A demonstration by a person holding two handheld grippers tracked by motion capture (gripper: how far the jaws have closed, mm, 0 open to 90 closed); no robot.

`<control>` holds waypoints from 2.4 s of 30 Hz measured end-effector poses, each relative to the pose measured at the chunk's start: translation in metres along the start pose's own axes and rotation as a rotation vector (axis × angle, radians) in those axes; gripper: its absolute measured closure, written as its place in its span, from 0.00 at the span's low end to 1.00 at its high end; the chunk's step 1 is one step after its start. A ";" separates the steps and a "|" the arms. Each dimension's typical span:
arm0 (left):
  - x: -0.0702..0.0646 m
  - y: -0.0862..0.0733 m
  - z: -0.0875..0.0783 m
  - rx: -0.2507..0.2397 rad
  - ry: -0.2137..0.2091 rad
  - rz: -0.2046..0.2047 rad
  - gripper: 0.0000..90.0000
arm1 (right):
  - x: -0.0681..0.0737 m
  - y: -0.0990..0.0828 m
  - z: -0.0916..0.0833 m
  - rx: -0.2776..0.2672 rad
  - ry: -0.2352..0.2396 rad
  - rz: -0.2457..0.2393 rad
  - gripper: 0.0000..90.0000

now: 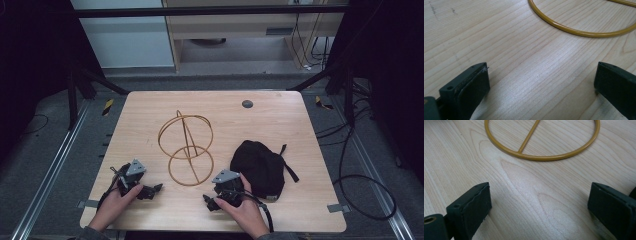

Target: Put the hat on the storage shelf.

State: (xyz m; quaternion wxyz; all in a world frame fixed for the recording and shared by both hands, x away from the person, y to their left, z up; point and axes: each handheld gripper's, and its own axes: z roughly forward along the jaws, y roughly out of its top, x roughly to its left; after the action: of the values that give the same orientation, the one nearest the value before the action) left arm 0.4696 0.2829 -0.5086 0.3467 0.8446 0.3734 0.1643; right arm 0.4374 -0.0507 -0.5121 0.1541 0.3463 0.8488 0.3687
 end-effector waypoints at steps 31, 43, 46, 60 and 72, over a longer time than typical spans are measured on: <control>-0.001 0.002 0.001 0.007 0.010 -0.008 0.00 | -0.063 0.086 -0.139 0.116 -0.191 -0.155 0.20; -0.001 0.002 0.001 0.010 0.011 -0.013 0.00 | -0.117 0.087 -0.149 0.305 -0.177 -0.045 0.24; -0.002 0.002 0.002 0.007 0.011 -0.016 0.00 | -0.125 0.088 -0.151 0.330 -0.166 -0.032 0.27; -0.001 0.003 0.002 0.008 0.011 -0.017 0.00 | -0.143 0.089 -0.129 0.377 -0.045 0.020 0.23; -0.002 0.003 0.002 0.009 0.014 -0.014 0.00 | -0.143 0.078 -0.099 0.459 -0.070 0.019 0.44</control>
State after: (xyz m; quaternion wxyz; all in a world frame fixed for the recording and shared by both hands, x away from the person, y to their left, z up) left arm 0.4714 0.2791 -0.5078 0.3415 0.8424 0.3824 0.1659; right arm 0.5244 -0.1644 -0.3867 0.0970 0.3928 0.9012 0.1552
